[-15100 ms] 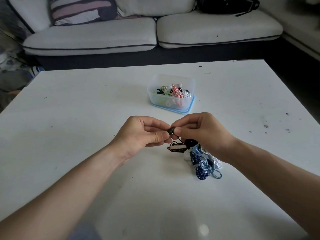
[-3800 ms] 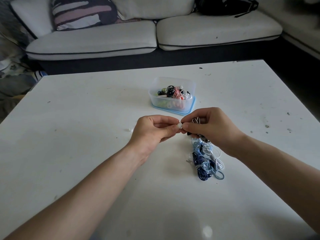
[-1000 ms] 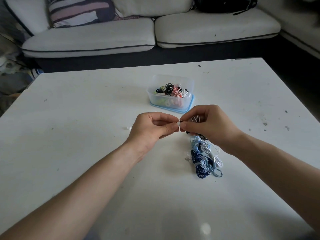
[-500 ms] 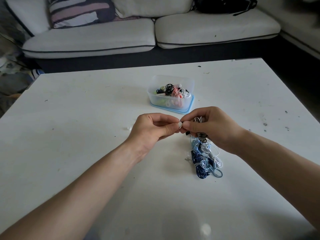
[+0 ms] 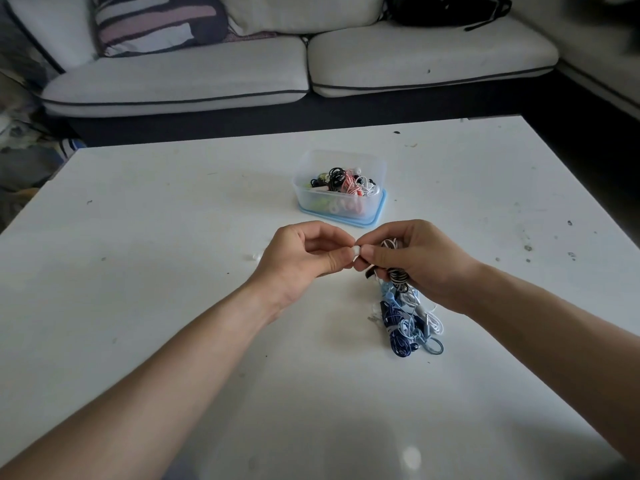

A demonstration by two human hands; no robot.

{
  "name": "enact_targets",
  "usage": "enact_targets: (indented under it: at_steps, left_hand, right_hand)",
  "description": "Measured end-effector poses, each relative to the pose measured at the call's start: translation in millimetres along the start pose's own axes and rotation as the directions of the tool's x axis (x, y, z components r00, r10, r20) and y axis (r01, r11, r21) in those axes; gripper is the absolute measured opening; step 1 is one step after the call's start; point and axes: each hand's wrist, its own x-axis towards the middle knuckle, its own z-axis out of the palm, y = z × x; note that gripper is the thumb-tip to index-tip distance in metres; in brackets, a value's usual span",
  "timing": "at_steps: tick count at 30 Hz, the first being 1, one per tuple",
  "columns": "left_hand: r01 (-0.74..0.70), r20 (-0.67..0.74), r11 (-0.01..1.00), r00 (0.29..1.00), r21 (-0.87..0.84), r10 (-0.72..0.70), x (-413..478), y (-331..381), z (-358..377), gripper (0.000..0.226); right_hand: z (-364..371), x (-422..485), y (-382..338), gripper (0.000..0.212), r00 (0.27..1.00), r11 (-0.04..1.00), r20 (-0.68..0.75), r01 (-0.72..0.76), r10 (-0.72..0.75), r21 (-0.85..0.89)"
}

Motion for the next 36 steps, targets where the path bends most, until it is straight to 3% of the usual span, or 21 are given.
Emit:
enact_targets:
  at_steps: [7,11,16,20,24,27,36]
  left_hand:
    - [0.038,0.043,0.98,0.999,-0.198,-0.03,2.8,-4.7,-0.8,0.022]
    - [0.013,0.005,0.993,1.0,-0.121,-0.013,2.9,-5.0,1.3,0.009]
    - [0.015,-0.006,0.994,1.0,-0.112,-0.016,2.7,-4.4,1.0,0.009]
    - [0.054,0.0,0.988,0.999,-0.148,-0.054,4.3,-6.1,-0.9,0.013]
    - [0.166,0.103,0.971,0.983,-0.17,-0.15,0.8,-6.3,1.0,0.011]
    - [0.178,0.144,0.966,0.978,-0.185,-0.152,-1.5,-7.7,4.6,0.016]
    - [0.144,0.034,0.965,0.99,-0.218,-0.14,2.6,-14.0,4.4,0.017]
  right_hand:
    - [1.8,1.0,0.2,0.035,0.999,0.996,-0.043,-0.015,0.019,0.089]
    - [1.8,1.4,0.5,0.031,0.999,0.996,-0.033,-0.013,0.015,0.084]
    - [2.2,1.3,-1.4,0.028,0.999,0.988,-0.003,-0.049,0.05,0.145]
    - [3.6,2.3,-1.2,0.006,0.995,0.953,-0.013,-0.087,0.095,0.289]
    - [2.4,3.7,-2.0,0.02,0.995,0.927,-0.038,-0.074,0.094,0.369]
    - [1.4,3.5,-2.7,0.024,0.996,0.928,-0.028,-0.073,0.09,0.365]
    - [6.5,4.6,-0.7,0.007,0.971,0.934,-0.134,-0.146,0.198,0.327]
